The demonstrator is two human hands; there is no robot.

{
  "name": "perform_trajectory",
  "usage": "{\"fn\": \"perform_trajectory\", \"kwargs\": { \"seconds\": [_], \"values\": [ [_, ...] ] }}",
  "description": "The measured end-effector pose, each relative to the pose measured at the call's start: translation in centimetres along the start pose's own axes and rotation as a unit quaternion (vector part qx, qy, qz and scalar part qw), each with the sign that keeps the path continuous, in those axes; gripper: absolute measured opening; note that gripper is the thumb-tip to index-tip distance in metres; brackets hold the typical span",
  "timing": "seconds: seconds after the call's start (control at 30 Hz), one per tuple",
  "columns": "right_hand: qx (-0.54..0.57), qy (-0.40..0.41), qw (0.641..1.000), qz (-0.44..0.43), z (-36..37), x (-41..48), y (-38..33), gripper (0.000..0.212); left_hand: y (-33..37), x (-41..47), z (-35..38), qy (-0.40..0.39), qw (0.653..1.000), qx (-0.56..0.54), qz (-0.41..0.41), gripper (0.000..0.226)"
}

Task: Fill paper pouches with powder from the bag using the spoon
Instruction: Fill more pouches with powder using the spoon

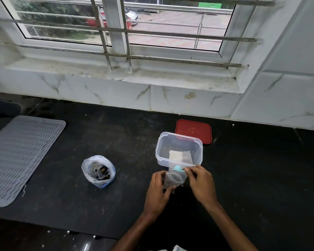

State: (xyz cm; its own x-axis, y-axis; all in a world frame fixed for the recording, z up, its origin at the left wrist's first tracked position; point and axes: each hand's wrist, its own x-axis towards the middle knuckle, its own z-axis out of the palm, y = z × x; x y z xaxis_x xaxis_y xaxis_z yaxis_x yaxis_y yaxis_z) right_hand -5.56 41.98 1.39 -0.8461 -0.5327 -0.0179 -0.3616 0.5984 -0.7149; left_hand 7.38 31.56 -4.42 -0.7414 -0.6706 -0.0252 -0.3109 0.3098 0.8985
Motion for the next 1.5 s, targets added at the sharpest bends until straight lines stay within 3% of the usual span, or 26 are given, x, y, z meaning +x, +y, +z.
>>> {"fn": "perform_trajectory", "kwargs": {
  "seconds": [0.13,0.27,0.4,0.5,0.57,0.67,0.77,0.87,1.03,1.13,1.4,1.5],
  "values": [
    [0.116,-0.02,0.991,0.057,-0.9,-0.3,-2.1,0.015,0.6,0.0,-3.2,0.019,1.0,0.01,-0.008,0.052],
    [0.178,-0.097,0.979,0.03,-0.2,-1.4,-6.3,0.011,-0.8,0.5,-8.1,0.182,0.983,0.033,0.016,0.039],
    [0.111,-0.209,0.97,-0.054,5.3,-1.9,-11.9,0.009,-4.0,1.5,-15.3,0.368,0.927,0.041,-0.053,0.035],
    [0.013,-0.232,0.96,-0.154,11.2,-1.9,-15.1,0.014,-6.7,1.9,-19.5,0.43,0.894,0.074,-0.103,0.043],
    [-0.096,-0.208,0.948,-0.219,14.9,-1.5,-16.6,0.02,-8.4,2.1,-20.6,0.409,0.894,0.077,-0.165,0.057],
    [-0.233,-0.217,0.911,-0.262,18.1,-0.6,-18.1,0.027,-10.1,2.6,-20.2,0.31,0.909,0.091,-0.264,0.073],
    [-0.313,-0.246,0.88,-0.26,19.4,0.2,-18.3,0.028,-11.0,3.1,-19.5,0.226,0.915,0.147,-0.298,0.062],
    [-0.342,-0.234,0.877,-0.244,20.1,0.9,-17.8,0.027,-11.4,3.7,-19.6,0.197,0.921,0.158,-0.298,0.048],
    [-0.241,-0.207,0.937,-0.143,21.1,1.0,-16.8,0.025,-11.4,4.7,-20.2,0.167,0.948,-0.009,-0.271,0.025],
    [-0.182,-0.198,0.959,-0.089,21.2,1.0,-16.4,0.021,-11.0,5.2,-20.1,0.168,0.953,-0.067,-0.244,0.023],
    [-0.009,-0.211,0.976,0.053,21.5,1.3,-15.5,0.024,-12.0,5.5,-21.2,0.136,0.956,-0.134,-0.223,0.027],
    [-0.026,-0.206,0.976,0.059,21.7,0.8,-15.6,0.024,-11.5,5.4,-21.0,0.116,0.966,-0.116,-0.2,0.012]
  ]
}}
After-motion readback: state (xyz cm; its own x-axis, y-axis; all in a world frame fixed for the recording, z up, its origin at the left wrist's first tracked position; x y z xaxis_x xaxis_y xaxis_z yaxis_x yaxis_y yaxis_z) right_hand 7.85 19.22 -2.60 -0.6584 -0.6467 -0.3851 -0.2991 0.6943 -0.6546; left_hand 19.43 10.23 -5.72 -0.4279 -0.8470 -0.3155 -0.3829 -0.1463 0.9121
